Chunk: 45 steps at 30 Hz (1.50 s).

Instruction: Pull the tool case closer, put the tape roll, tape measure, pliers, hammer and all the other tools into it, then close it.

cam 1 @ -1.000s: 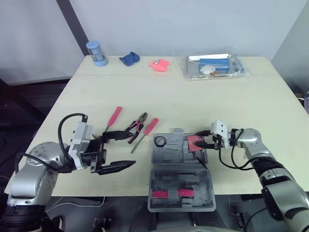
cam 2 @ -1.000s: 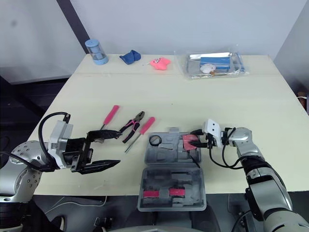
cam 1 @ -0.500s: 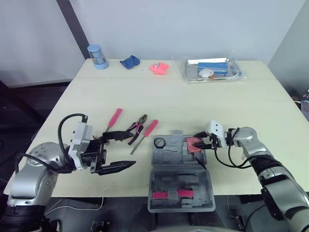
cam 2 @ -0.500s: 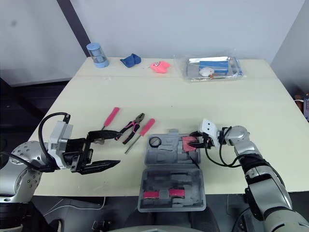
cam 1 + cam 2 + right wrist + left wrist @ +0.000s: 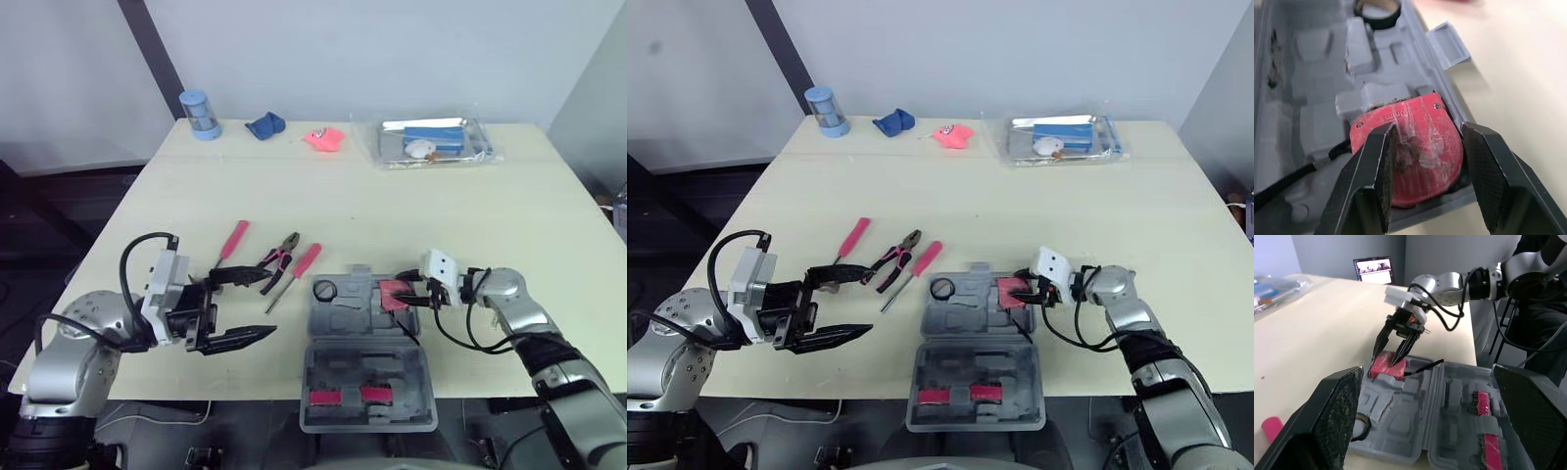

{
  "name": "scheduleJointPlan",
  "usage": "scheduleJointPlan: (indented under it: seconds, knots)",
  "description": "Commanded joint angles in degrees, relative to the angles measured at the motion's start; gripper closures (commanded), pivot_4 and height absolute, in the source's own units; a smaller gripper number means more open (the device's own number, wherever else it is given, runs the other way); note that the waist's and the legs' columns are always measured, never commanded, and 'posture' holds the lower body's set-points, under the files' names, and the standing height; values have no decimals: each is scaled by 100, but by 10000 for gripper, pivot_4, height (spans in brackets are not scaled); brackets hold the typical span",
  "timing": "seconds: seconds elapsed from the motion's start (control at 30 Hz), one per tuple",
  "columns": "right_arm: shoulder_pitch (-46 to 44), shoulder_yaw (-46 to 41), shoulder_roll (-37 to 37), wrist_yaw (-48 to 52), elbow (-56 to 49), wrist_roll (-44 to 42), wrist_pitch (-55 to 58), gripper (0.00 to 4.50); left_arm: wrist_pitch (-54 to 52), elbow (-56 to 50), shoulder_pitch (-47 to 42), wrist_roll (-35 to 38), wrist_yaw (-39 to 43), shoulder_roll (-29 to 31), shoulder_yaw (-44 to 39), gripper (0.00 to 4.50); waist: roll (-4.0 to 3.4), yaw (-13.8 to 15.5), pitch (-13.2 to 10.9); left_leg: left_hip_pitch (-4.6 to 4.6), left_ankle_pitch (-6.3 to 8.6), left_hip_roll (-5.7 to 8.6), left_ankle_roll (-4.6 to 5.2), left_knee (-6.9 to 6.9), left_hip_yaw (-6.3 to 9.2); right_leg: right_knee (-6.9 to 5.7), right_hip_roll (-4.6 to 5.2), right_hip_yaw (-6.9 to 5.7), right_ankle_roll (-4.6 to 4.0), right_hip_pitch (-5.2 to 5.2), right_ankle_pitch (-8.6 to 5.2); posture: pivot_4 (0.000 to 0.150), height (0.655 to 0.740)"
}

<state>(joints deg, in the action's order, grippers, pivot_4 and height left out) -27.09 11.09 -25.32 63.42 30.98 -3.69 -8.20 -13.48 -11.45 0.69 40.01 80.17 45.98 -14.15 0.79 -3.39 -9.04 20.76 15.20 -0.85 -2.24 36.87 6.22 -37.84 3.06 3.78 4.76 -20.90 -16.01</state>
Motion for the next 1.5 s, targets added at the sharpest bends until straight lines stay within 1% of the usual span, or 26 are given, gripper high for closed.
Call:
scheduleJointPlan:
  seconds: [0.03,0.2,0.37,0.4,0.5,0.57,0.63,0.73,0.83,0.87,1.1,1.27,1.37,1.5]
  knots:
    - [228,-299,-49,50,-625,-408,-58,22972,99,30,88,8,-41,-24,-199,0,-29,0,-25,9,0,0,0,-3,0,-2,0,1,0,-13,0,1500,7400]
    - [544,-694,-216,4,-1516,-930,223,22972,113,69,232,32,-184,-89,-330,0,-67,-30,-57,97,-1,-1,0,-1,0,-16,-2,4,-2,-102,1,1500,7400]
    - [1513,-1569,-769,-317,-2732,-1526,830,22972,84,173,601,67,-751,-341,-801,0,-65,66,-61,106,0,1,0,-6,3,1,3,0,-1,-102,0,1500,7400]
    - [1635,-1656,-835,-373,-2837,-1571,913,22972,101,186,651,45,-814,-376,-859,0,-61,91,-65,108,0,1,0,-6,2,3,3,0,-1,-103,0,1500,7400]
    - [2363,-2243,-1048,-519,-3107,-1853,1076,22972,155,340,949,27,-1122,-560,-1195,0,-58,103,-67,105,0,2,0,-5,1,-1,3,0,-1,-102,0,1500,7400]
    - [2918,-2709,-1110,-529,-3181,-2061,1018,22972,275,498,1188,-80,-1204,-635,-1387,0,-58,109,-67,100,0,1,0,-5,2,-1,2,0,-1,-95,0,1500,7400]
    - [3248,-2944,-1153,-537,-3221,-2147,975,22972,353,597,1313,-114,-1241,-669,-1482,0,-55,110,-69,101,0,1,0,-6,-1,2,3,0,-1,-95,-1,1500,7400]
    - [4087,-3551,-1138,-479,-3043,-2244,698,15520,566,1046,1442,-226,-1385,-760,-1712,0,-54,109,-69,98,0,1,0,-5,-3,0,3,2,-1,-93,-1,1500,7400]
    - [4623,-3995,-1039,-452,-2826,-2402,509,762,817,1474,1546,-383,-1442,-813,-1837,0,-51,100,-70,97,0,1,0,-6,-4,2,2,2,-1,-91,-2,1500,7400]
    - [4759,-4108,-1013,-426,-2741,-2446,454,193,873,1581,1580,-402,-1460,-840,-1875,0,-50,90,-70,96,0,1,0,-6,-5,2,2,2,-1,-91,-2,1500,7400]
    - [5364,-4751,-855,-346,-2123,-2690,147,193,1249,2266,1743,-555,-1584,-918,-2110,0,-46,92,-69,90,0,-1,0,-6,-21,2,1,16,0,-91,-3,1500,7400]
    - [5555,-4960,-821,-316,-1799,-2747,-9,193,1378,2504,1708,-574,-1548,-909,-2136,0,-44,102,-67,91,0,-1,0,-6,-22,3,1,16,0,-90,-3,1500,7400]
    - [5589,-4922,-774,-405,-1982,-2754,48,193,1401,2510,1688,-580,-1550,-916,-2094,0,-43,100,-66,89,0,-1,0,-6,-22,2,1,16,0,-90,-3,1500,7400]
    - [5501,-4776,-728,-652,-2578,-2786,288,193,1222,2415,1536,-551,-1623,-895,-1985,0,-47,91,-64,87,0,-2,0,-6,-22,0,0,17,0,-88,-3,1500,7400]
